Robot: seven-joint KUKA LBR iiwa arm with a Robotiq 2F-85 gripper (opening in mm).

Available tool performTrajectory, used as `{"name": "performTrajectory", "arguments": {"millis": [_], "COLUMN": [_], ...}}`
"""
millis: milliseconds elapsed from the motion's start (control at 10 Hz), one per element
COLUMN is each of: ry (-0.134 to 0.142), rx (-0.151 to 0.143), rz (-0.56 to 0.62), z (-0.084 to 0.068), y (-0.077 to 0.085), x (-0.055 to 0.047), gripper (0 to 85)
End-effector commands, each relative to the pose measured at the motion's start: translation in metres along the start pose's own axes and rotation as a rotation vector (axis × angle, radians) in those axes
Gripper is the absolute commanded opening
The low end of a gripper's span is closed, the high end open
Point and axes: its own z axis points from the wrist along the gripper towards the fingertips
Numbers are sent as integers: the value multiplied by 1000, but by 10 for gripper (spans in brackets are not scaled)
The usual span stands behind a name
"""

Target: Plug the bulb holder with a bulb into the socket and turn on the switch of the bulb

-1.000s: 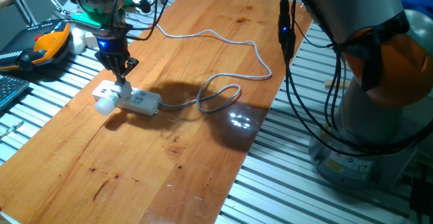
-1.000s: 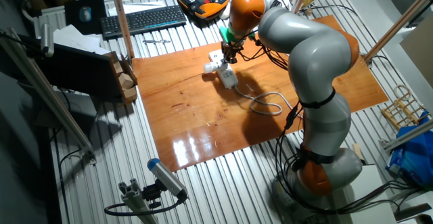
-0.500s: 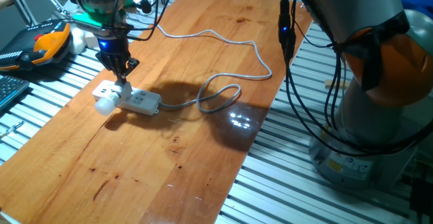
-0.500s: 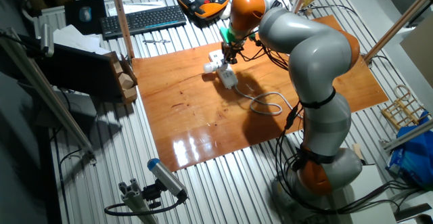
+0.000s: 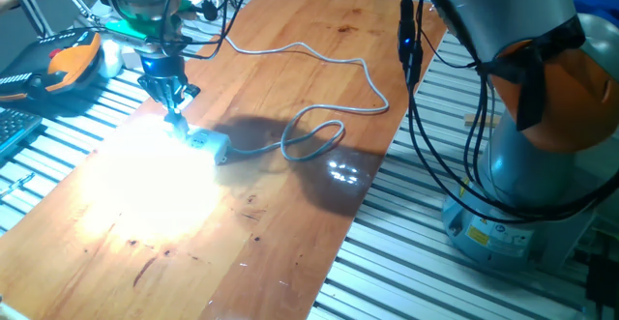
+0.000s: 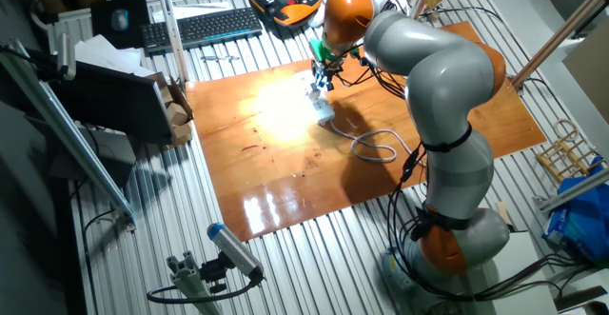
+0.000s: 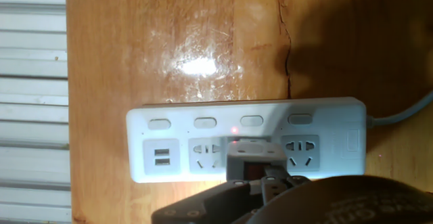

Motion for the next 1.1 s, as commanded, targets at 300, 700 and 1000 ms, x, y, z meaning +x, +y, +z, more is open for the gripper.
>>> {"name": "performTrajectory", "arguments": {"millis": [300,700,1000], "ry": [14,9,-15], "rx": [21,41,27], "rz": [2,-1,-74], "z": [1,-21,-30], "y": [0,4,7], "x": [0,3,-3], "gripper": [0,0,0]}}
